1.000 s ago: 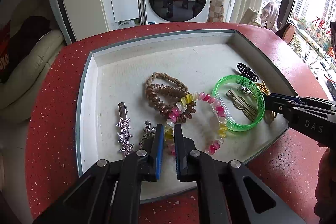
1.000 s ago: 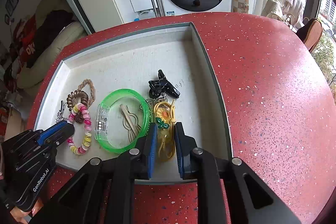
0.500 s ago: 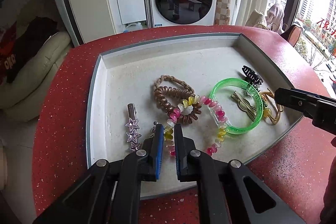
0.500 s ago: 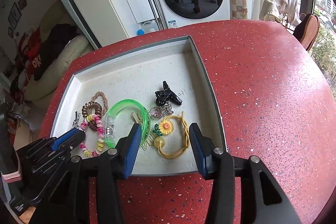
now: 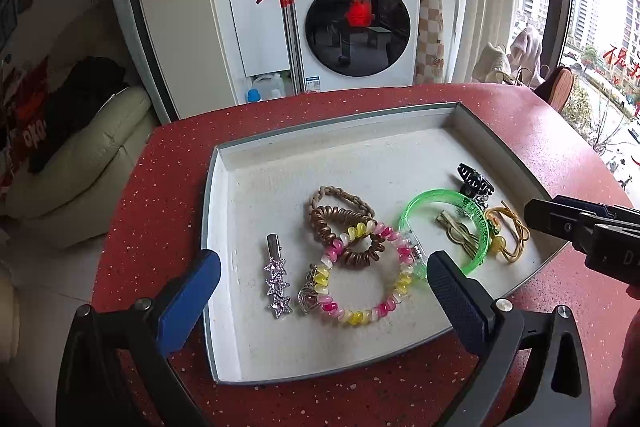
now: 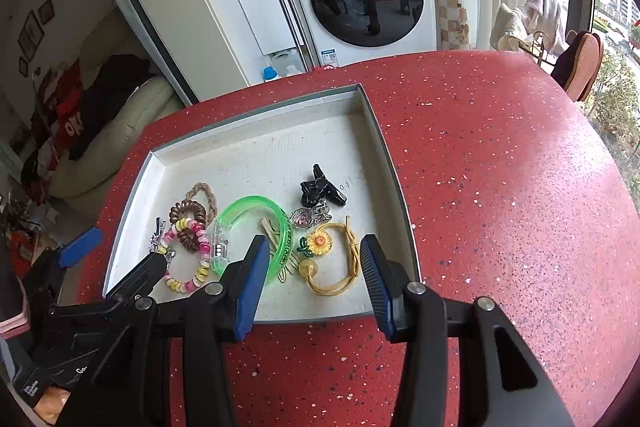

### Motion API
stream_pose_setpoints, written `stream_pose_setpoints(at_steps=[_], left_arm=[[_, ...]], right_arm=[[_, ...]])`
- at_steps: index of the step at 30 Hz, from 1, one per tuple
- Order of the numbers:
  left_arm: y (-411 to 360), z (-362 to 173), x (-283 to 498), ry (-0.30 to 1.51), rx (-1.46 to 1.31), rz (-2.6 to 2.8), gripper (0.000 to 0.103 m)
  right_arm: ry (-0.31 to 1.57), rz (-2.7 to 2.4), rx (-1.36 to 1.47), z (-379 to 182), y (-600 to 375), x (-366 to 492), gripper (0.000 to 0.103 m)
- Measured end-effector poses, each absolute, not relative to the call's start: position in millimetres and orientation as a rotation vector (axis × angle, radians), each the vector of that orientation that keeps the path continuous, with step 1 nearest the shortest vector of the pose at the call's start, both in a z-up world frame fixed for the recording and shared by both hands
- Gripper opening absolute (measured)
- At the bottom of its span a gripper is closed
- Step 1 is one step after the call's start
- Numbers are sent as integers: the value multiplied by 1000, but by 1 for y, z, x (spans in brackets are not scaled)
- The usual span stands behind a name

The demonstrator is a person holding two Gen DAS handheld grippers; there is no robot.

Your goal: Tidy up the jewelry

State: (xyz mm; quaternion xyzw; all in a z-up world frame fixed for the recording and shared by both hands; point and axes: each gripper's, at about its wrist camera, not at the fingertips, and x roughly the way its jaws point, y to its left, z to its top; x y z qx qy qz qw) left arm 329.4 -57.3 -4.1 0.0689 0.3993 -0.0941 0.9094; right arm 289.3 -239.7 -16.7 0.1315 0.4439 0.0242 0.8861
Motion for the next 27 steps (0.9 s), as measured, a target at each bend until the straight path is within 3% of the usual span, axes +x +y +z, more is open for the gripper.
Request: stream_pose_setpoints(at_steps=[6,10,20,22,27], left_arm=[[-46,0,325,830,112,-166,103],[-42,-2,321,847,108,-157,103],[-34,-7,310,886,99,-156,103],[-33,-6,308,885,98,-151,103],[-31,-6,304,886,95,-148,103]], right_arm=[[910,44,265,-12,-239,283,52],[904,46,248,-10,-235,277,67],[903,33,136,-3,-216,273,80],[906,33,122,-2,-213,273,89],[904,22,135,-1,-212,270,90]])
